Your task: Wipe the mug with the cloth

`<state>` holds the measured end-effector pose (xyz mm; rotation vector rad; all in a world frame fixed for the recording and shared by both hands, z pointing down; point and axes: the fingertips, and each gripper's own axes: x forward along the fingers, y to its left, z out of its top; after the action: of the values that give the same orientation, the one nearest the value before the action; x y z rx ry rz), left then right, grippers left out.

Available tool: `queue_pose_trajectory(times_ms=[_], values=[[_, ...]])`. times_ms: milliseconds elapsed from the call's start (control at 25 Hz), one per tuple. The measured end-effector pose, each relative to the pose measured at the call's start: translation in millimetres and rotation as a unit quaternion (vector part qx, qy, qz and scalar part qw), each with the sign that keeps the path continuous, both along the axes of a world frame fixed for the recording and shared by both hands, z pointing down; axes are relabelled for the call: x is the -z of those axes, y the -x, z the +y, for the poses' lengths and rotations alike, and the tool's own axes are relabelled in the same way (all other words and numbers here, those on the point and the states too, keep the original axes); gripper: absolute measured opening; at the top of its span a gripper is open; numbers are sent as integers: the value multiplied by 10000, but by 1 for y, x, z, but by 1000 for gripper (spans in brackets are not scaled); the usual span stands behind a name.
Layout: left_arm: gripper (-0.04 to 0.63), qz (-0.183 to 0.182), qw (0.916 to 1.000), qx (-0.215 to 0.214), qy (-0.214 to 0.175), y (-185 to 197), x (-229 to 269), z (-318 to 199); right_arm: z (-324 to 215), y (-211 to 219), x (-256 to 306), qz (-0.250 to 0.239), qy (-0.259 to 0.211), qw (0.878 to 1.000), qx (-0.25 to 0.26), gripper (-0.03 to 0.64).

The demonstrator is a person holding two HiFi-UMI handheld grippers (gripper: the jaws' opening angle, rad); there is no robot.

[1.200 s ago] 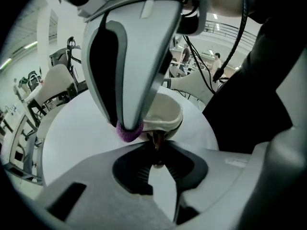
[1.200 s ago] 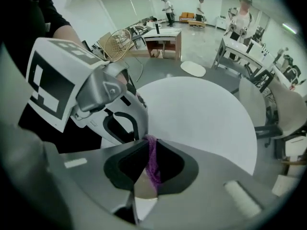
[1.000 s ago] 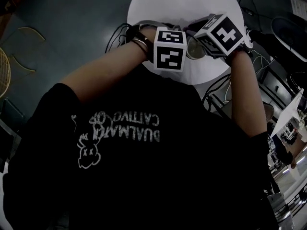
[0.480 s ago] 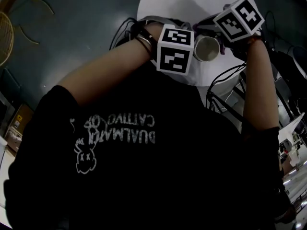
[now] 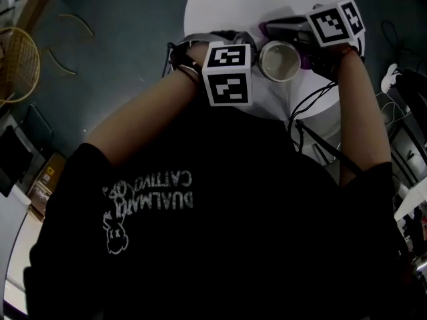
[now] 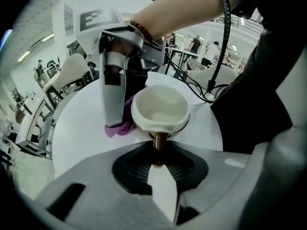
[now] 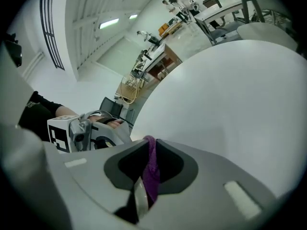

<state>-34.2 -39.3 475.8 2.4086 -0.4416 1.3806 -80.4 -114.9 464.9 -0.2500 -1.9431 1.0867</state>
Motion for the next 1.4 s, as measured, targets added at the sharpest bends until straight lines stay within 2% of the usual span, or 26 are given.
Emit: queue_pose_trajectory(times_ms=[240, 560, 640, 760, 1000, 1400], values=[[57, -310, 9993, 175, -77, -10, 3, -2, -8, -12, 7, -295, 26, 9991, -314, 48], [58, -595, 9970, 503, 37, -14, 2, -5, -18, -19, 10, -498, -653, 9950, -574, 44], [60, -670, 9960, 584, 87, -15, 4, -6, -22, -26, 16, -566, -733, 9927, -774, 44], [60, -769, 9946, 673, 168, -13, 7, -7, -32, -38, 23, -675, -503, 9870, -1369, 44], [60, -830, 9921, 914, 242, -17, 9, -4, -42, -71, 31, -978, 148, 9560, -2762, 44], [61, -981, 9898, 970, 363, -21, 7, -2, -39, -118, 35, -1353, 296, 9090, -3930, 43]])
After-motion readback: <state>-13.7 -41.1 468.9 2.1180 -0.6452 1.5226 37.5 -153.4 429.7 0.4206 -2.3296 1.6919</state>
